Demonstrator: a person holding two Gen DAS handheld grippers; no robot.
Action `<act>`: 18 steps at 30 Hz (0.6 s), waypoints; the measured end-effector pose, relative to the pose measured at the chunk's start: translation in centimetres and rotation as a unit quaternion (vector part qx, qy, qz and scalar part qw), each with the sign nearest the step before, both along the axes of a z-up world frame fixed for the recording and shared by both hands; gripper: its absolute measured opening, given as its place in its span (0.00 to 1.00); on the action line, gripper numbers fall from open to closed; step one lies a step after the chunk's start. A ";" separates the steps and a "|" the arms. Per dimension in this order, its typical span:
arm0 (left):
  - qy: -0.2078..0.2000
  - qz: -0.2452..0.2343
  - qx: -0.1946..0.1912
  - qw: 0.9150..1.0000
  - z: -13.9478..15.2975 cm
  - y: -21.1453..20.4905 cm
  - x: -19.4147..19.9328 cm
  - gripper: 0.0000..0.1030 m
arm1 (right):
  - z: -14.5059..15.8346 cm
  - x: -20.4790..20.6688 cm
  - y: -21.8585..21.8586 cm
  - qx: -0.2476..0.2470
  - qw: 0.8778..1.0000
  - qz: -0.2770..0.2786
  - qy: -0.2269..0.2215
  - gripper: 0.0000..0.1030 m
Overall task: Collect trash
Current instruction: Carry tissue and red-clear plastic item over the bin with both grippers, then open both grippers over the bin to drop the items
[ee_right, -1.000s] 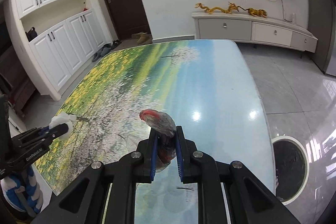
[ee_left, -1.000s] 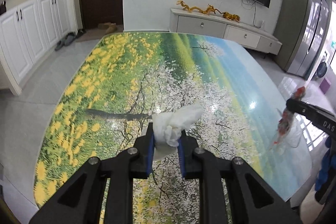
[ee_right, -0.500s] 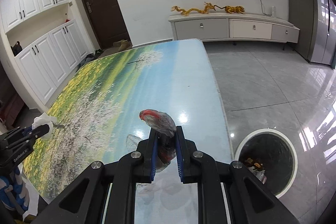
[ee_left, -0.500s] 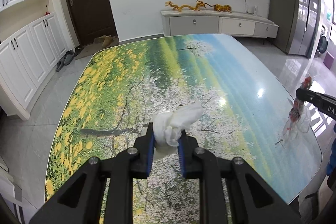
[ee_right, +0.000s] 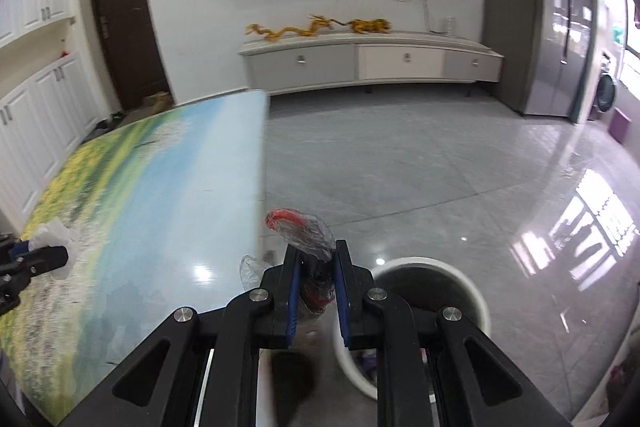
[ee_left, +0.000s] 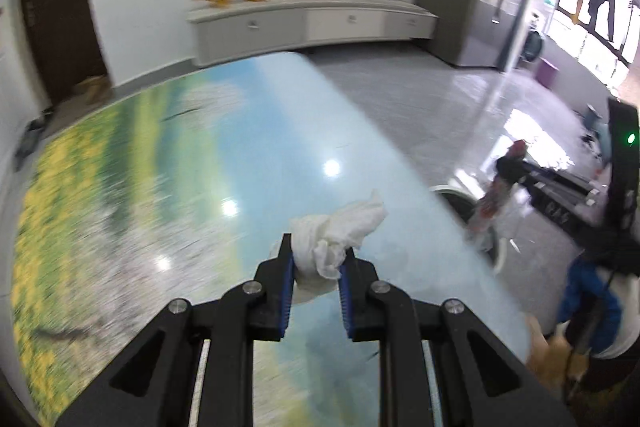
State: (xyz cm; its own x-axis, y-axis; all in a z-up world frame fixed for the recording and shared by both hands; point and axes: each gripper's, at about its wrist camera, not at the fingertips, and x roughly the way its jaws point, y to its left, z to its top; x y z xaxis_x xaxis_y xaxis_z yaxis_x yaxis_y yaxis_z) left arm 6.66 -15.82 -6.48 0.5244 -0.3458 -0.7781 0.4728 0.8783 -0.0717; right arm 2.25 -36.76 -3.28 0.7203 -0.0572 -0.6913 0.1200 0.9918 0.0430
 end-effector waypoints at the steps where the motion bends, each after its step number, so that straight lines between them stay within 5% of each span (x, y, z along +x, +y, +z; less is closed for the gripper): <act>1: 0.007 -0.015 -0.007 1.000 0.0 -1.8 0.6 0.18 | -0.3 0.0 -1.1 -0.002 1.000 -0.013 0.004 0.15; 5: 0.027 -0.064 -0.025 0.997 -0.3 -8.0 2.4 0.18 | -2.3 0.1 -5.7 0.012 0.997 -0.063 0.031 0.15; 14: 0.151 -0.117 -0.072 0.979 -5.7 -18.4 6.1 0.19 | -8.4 1.8 -10.8 -0.009 0.988 -0.107 0.109 0.16; 17: 0.195 -0.125 -0.085 0.969 -7.7 -20.4 7.0 0.27 | -10.4 1.8 -11.8 -0.008 0.984 -0.121 0.130 0.34; 18: 0.205 -0.123 -0.087 0.967 -8.2 -20.8 7.3 0.42 | -10.7 1.6 -12.0 -0.006 0.984 -0.124 0.131 0.47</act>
State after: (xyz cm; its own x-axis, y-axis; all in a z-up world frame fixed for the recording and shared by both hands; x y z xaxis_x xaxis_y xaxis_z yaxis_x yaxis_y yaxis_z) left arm 13.92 -36.64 -14.67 0.0688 -0.5658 -0.8217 0.5668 0.6999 -0.4345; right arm 3.86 -48.73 -13.94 0.4796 -0.2181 -0.8499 0.3632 0.9311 -0.0340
